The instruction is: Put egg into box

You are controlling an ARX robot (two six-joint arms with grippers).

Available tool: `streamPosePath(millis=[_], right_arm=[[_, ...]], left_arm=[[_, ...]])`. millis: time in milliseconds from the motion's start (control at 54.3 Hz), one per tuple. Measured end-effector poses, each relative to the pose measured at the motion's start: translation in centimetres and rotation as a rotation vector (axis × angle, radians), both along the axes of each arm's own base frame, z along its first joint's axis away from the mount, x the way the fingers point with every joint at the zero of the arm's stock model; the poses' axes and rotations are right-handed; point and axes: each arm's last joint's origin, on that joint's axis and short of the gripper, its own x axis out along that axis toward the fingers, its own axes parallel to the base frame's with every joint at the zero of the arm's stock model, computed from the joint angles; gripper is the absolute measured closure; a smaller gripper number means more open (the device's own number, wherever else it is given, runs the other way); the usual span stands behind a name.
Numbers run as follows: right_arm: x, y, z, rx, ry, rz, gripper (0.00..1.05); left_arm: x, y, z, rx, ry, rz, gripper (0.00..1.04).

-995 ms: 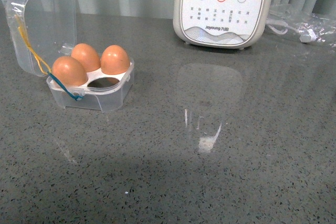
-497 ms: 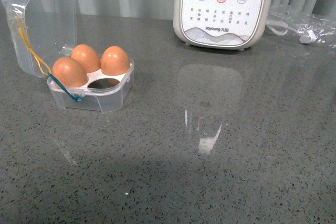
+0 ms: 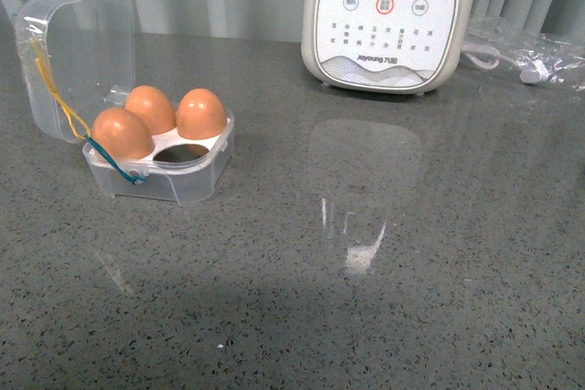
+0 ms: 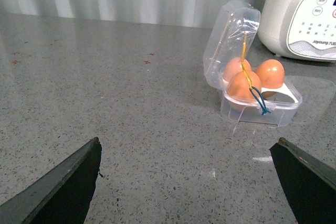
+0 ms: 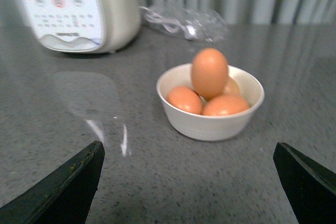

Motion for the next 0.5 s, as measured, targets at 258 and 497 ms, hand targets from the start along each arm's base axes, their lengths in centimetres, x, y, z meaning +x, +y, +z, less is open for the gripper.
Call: streamPosePath(millis=[258,497], right_arm=[[1.7,0.0,3.9,0.074,-0.121,0.047,0.07],[5.8,-2.0,6.1,0.038,-0.130,0.026,0.07]], left_arm=[[0.0,0.0,0.0,0.000,0.000,0.000,0.07],[0.0,0.0,0.0,0.000,0.000,0.000,0.07]])
